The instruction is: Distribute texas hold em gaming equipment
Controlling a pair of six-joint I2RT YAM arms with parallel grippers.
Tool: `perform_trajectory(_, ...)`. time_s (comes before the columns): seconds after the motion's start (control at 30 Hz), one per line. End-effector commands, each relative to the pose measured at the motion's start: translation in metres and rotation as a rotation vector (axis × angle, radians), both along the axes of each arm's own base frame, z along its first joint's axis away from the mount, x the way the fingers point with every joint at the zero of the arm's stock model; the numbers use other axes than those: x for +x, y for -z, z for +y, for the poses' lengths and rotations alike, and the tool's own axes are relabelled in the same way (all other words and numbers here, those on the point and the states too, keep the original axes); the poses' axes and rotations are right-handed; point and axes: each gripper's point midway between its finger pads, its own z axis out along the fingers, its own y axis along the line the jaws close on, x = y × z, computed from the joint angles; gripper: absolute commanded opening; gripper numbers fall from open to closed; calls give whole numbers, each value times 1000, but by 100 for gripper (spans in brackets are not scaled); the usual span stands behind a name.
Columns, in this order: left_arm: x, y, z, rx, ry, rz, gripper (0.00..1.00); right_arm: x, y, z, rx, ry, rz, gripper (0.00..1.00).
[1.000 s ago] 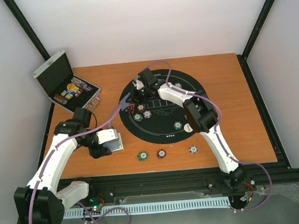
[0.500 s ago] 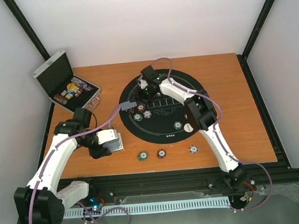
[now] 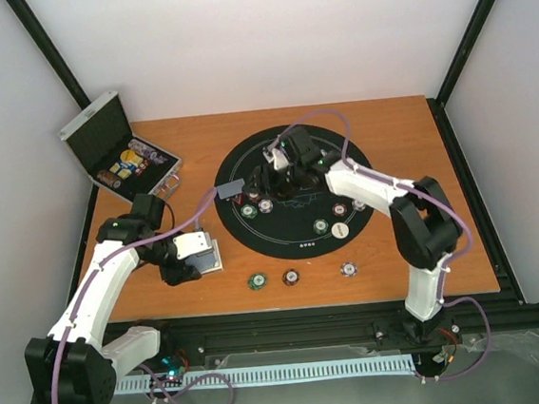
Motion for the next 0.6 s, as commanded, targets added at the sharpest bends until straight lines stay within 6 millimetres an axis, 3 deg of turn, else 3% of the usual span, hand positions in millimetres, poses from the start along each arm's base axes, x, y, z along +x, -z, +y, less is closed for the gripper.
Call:
perform_trajectory(0.0, 4, -12, -5, -28, -7, -12, 1, -59, -21, 27, 169, -70, -17, 64)
perform_trajectory(0.13, 4, -12, -6, -31, -9, -3, 1, -116, -23, 42, 256, -113, 9, 66)
perform_trajectory(0.27, 4, -12, -5, -26, -9, -8, 1, -153, -23, 56, 329, -142, 38, 66)
perform_trajectory(0.37, 3, -13, -4, -25, -7, -11, 1, -174, -25, 71, 359, -177, 47, 66)
perform_trajectory(0.57, 1, -15, -5, -31, -1, -25, 1, -194, -25, 96, 399, -224, 74, 66)
